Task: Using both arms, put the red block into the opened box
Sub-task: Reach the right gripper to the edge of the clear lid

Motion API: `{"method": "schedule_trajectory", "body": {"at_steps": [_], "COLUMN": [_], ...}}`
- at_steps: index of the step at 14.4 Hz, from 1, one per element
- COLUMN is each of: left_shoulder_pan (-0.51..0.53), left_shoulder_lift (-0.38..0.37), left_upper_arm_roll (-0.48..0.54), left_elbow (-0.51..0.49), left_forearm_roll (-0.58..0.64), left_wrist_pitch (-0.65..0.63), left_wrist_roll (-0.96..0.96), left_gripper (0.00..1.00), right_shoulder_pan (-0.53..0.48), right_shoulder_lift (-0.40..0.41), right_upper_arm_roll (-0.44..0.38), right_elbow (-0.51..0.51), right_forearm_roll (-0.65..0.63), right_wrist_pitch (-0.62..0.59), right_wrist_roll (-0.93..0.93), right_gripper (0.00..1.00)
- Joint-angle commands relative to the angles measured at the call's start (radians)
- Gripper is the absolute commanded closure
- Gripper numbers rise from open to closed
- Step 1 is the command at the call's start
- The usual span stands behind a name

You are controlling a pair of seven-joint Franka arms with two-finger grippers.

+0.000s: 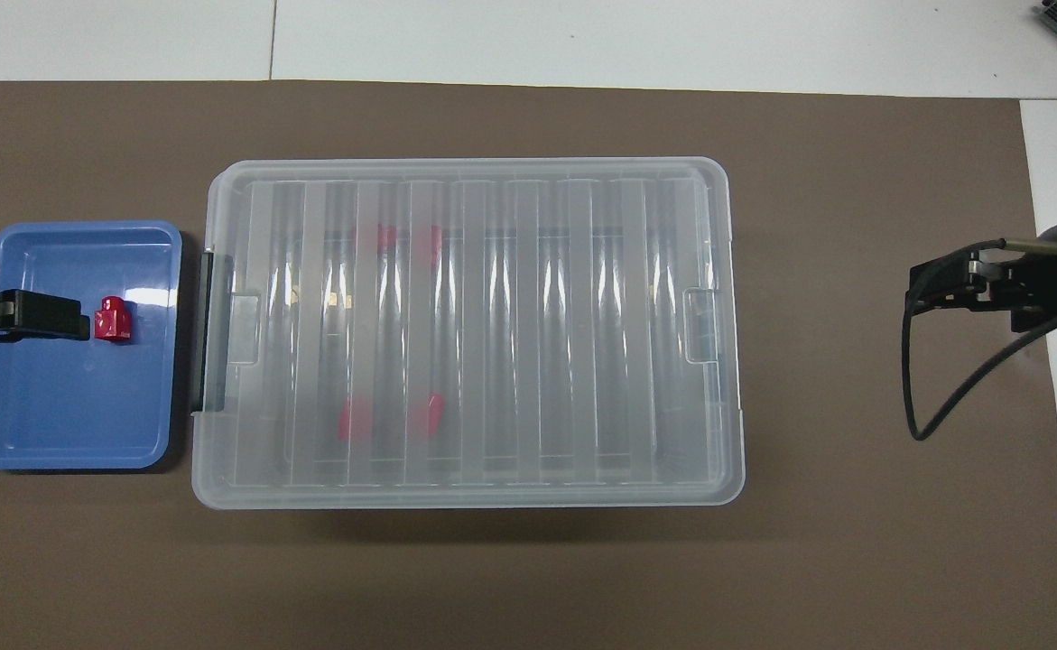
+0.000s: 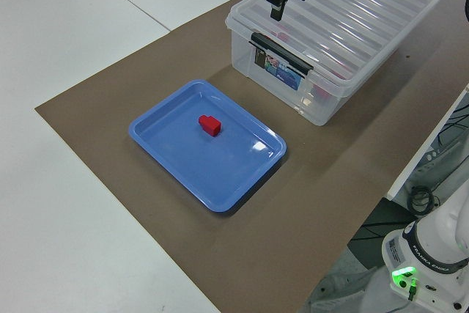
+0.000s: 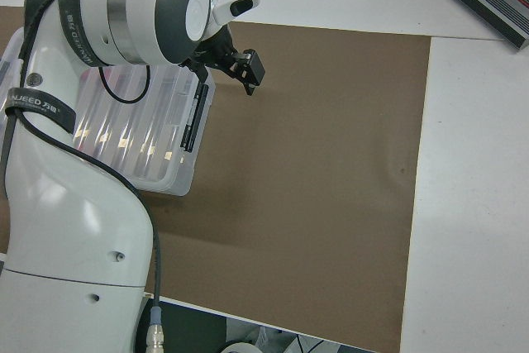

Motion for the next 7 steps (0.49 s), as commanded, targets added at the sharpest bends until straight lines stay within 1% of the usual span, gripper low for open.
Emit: {"method": "schedule_trajectory", "body": {"at_steps": [1,5,7], "left_shoulder_pan": [0.004,0.004,0.004], "left_shoulder_lift": [-0.01,-0.01,-0.01], "left_upper_arm_roll": [-0.001,-0.001,-0.001], "left_elbow": [0.003,0.003,0.003], "left_forearm_roll": [-0.007,-0.007,-0.007], "left_wrist_pitch": [-0.019,-0.019,-0.019], "left_wrist_roll": [-0.008,-0.006,-0.008], "left_gripper": [0.0,0.0,0.0], "right_shoulder_pan": [-0.011,-0.033,-0.025], "right_shoulder_lift": [-0.025,-0.027,-0.025], "right_upper_arm_roll": [0.008,0.007,0.008], "right_elbow": [-0.024,-0.026,-0.03], "right_forearm_roll": [0.02,0.02,0.018], "right_wrist_pitch": [-0.007,-0.006,0.023], "right_wrist_roll": [0.01,0.01,0.01], "right_gripper": [0.0,0.0,0.0]}}
